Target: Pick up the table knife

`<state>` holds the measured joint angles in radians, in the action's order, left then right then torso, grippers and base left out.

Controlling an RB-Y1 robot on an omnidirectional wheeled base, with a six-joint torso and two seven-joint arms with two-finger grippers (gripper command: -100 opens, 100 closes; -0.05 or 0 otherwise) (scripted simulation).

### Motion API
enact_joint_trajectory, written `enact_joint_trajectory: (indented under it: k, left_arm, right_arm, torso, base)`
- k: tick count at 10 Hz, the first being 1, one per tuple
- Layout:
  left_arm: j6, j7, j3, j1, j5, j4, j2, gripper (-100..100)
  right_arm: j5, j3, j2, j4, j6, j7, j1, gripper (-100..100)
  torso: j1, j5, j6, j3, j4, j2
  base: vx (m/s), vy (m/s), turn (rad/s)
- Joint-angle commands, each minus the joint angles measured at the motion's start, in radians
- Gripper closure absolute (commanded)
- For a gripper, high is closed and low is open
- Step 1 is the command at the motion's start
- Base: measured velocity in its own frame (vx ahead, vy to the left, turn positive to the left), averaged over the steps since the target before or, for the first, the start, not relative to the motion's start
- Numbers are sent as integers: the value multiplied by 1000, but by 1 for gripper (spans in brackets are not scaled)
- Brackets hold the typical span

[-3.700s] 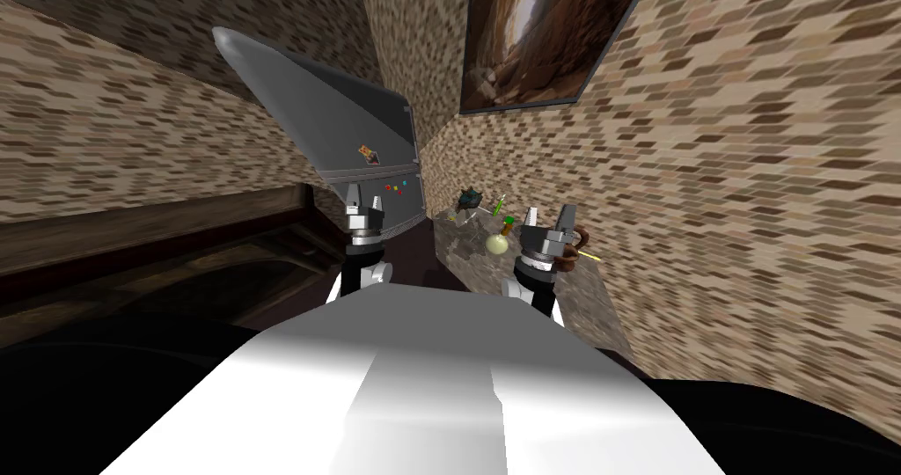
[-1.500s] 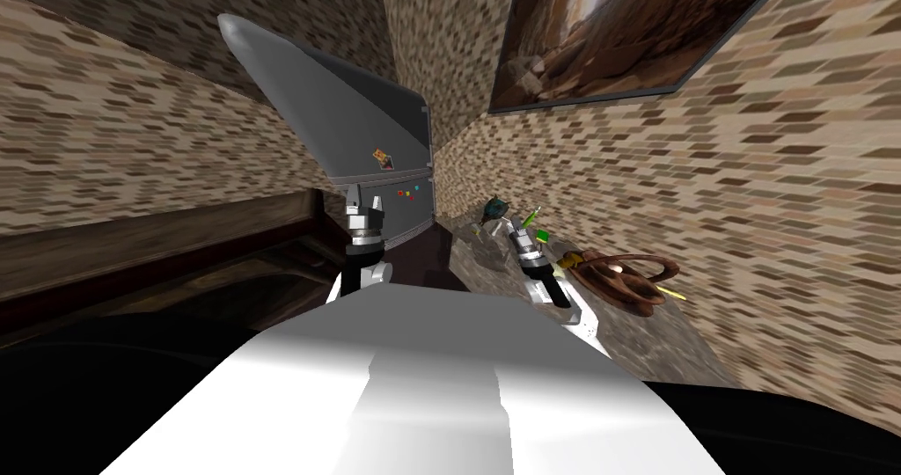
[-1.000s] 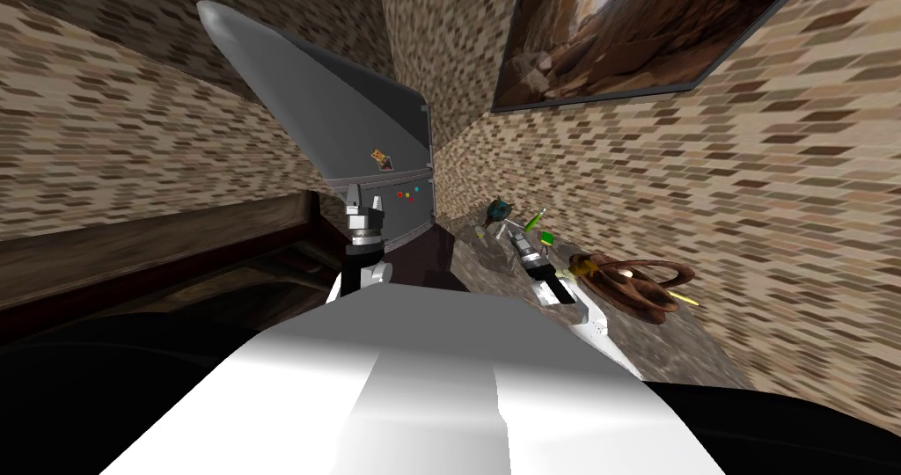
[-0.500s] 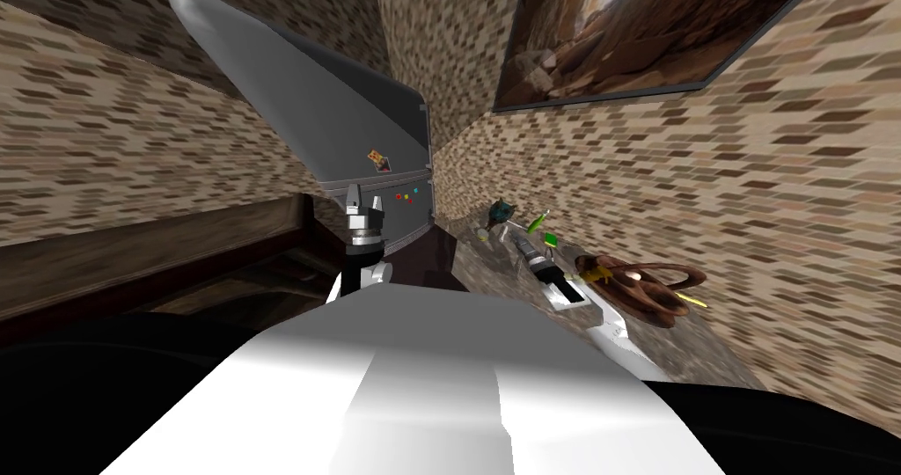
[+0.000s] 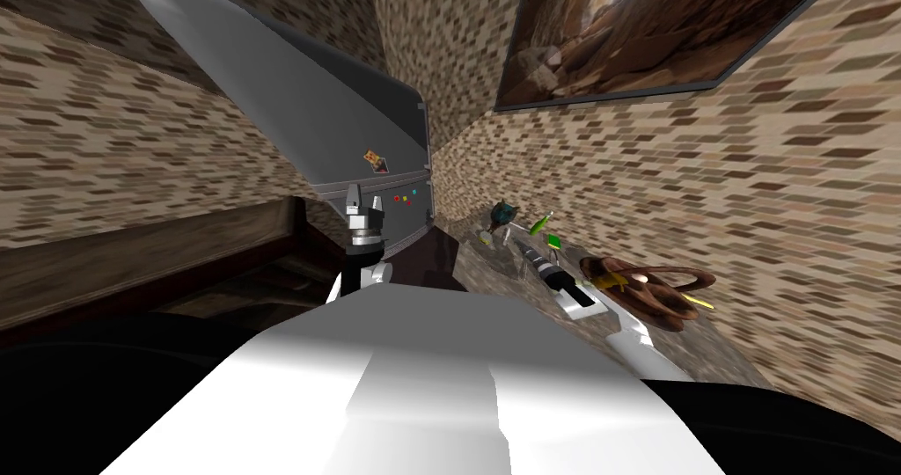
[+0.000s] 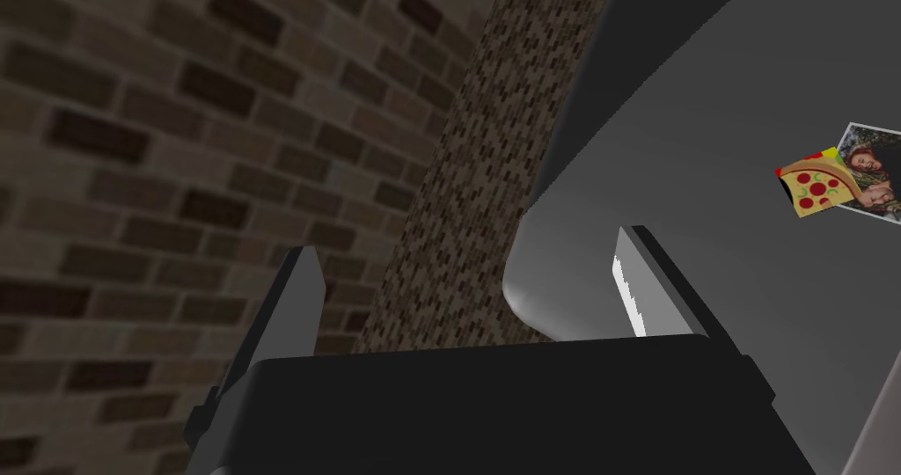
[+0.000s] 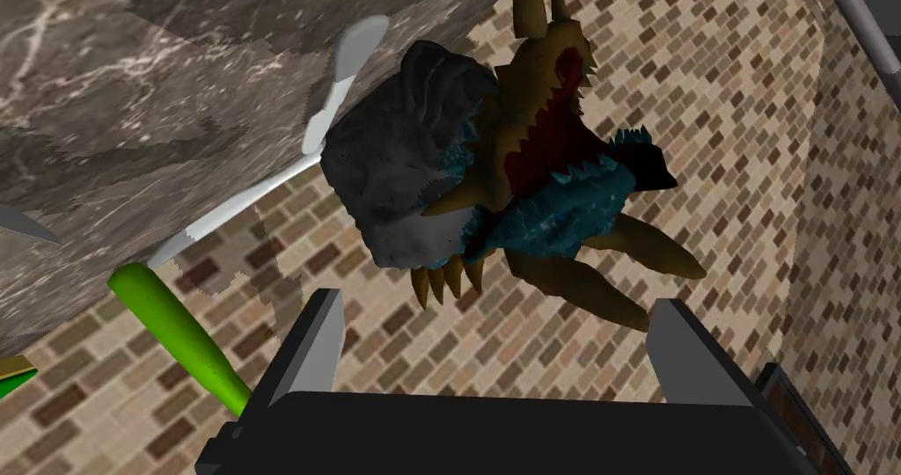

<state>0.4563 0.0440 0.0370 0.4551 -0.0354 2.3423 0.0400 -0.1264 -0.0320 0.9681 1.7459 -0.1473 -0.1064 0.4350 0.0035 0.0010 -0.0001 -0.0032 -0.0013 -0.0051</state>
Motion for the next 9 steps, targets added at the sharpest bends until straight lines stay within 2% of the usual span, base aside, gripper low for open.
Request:
enact_joint_trajectory:
  k: [1, 2, 3, 6, 7, 8, 9]
  left_arm:
    - [0, 0, 0, 0, 0, 0, 0, 0]
    - [0, 0, 0, 0, 0, 0, 0, 0]
    - [0, 0, 0, 0, 0, 0, 0, 0]
    - [0, 0, 0, 0, 0, 0, 0, 0]
    - [0, 0, 0, 0, 0, 0, 0, 0]
    - [0, 0, 0, 0, 0, 0, 0, 0]
    - [0, 0, 0, 0, 0, 0, 0, 0]
  right_arm:
    - [-9, -13, 46, -50, 28, -9, 12, -100]
    - [-17, -22, 69, -83, 53, -14, 27, -100]
    - [-17, -22, 82, -83, 53, -14, 27, -100]
    - [-38, -51, 174, -167, 122, -24, 75, -100]
    - [-38, -51, 177, -167, 122, -24, 75, -100]
    - [-44, -61, 206, -191, 142, -26, 91, -100]
    - [-44, -61, 206, -191, 142, -26, 91, -100]
  torso:
    - [0, 0, 0, 0, 0, 0]
    - [1, 0, 0, 0, 0, 0]
    - [3, 1, 0, 0, 0, 0]
    - [3, 1, 0, 0, 0, -1]
    - [3, 1, 0, -1, -1, -3]
    - [1, 0, 0, -1, 0, -1]
    - [0, 0, 0, 0, 0, 0]
  base:
    - [73, 81, -36]
    - [95, 125, -87]
    - [72, 93, -37]
    - [101, 108, -66]
    - [90, 70, -20]
    - [69, 65, -21]
    - [51, 60, -27]
